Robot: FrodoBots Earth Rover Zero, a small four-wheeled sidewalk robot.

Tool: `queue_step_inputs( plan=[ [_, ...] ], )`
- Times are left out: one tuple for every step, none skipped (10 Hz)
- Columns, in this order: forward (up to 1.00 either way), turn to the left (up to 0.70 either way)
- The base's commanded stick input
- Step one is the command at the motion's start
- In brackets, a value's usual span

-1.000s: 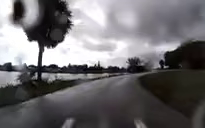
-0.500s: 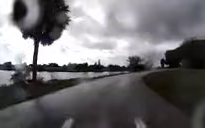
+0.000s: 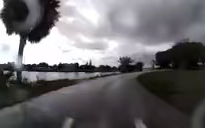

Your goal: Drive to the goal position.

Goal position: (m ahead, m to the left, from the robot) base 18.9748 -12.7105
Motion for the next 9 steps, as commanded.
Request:
queue_step_inputs(
  plan=[
    [1.0, -0.36],
    [1.0, -0.23],
    [1.0, -0.11],
    [1.0, -0.02],
    [1.0, 0.0],
    [1.0, 0.0],
    [1.0, 0.0],
    [1.0, 0.0],
    [1.0, 0.0]
  ],
)
